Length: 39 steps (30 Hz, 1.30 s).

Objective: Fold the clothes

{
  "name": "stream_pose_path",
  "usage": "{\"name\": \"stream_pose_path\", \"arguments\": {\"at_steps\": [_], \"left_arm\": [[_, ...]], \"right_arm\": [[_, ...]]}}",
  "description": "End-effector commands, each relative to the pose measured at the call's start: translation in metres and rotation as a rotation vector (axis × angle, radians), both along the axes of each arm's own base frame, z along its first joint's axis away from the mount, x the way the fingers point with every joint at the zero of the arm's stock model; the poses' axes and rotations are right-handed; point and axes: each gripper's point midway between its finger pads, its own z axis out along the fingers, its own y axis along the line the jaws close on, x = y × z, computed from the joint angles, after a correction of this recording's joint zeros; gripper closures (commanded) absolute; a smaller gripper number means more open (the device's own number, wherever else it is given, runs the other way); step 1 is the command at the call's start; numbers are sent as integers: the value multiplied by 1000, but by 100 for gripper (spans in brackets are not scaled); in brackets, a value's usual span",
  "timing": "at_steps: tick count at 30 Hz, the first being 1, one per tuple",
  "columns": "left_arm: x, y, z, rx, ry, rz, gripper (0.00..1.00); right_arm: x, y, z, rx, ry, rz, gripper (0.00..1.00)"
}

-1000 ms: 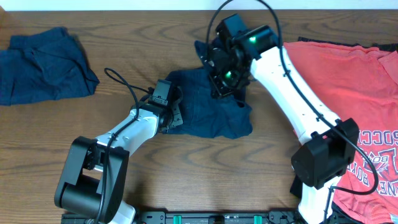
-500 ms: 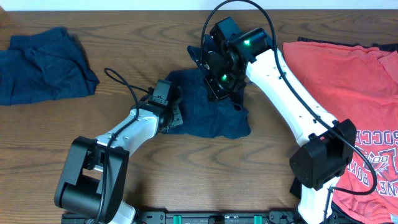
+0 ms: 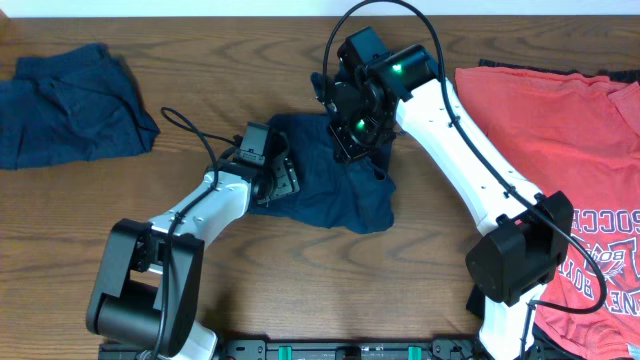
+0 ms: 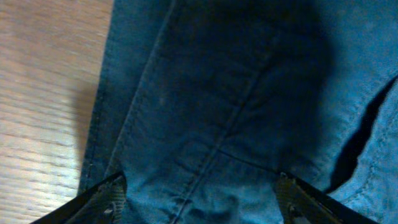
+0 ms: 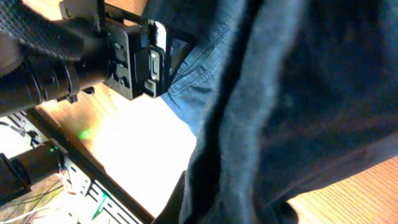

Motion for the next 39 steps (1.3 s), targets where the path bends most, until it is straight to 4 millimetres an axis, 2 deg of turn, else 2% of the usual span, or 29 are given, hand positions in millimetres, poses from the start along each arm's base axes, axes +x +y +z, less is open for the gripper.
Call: {"name": "stream_pose_path", "arguments": {"at_steps": [1,6,9,13,16,18,21,24,28,33,39], "left_arm": [[-28,23,-34,61,125,50,19],[-25,22,-30,56,110,49,24],[-26,22,-30,57,113,49,20],[-22,21,-28,54,102,49,20],[-14,17,-20,40,80,46,26],[-9,16,-13,34,60,46,35],[-4,14,-4,28,34,42,35],[0,13,7,19,3,43,25],[4,15,25,21,-46,46,18],[6,24,52,67,-106,44,18],[7,41,68,142,-152,83,18]], "right_arm": [[0,3,16,32,-33,4,99],[1,3,16,34,-36,4,99],[1,3,15,33,-35,4,99],[1,3,15,32,-35,4,99],[1,3,15,32,-35,4,99],[2,3,15,29,-36,3,99],[2,1,14,18,-39,1,99],[2,-1,13,7,-41,-1,99],[2,-1,13,7,-42,-1,99],[3,-2,13,4,-44,-1,99],[3,-2,13,4,-44,-2,99]]}}
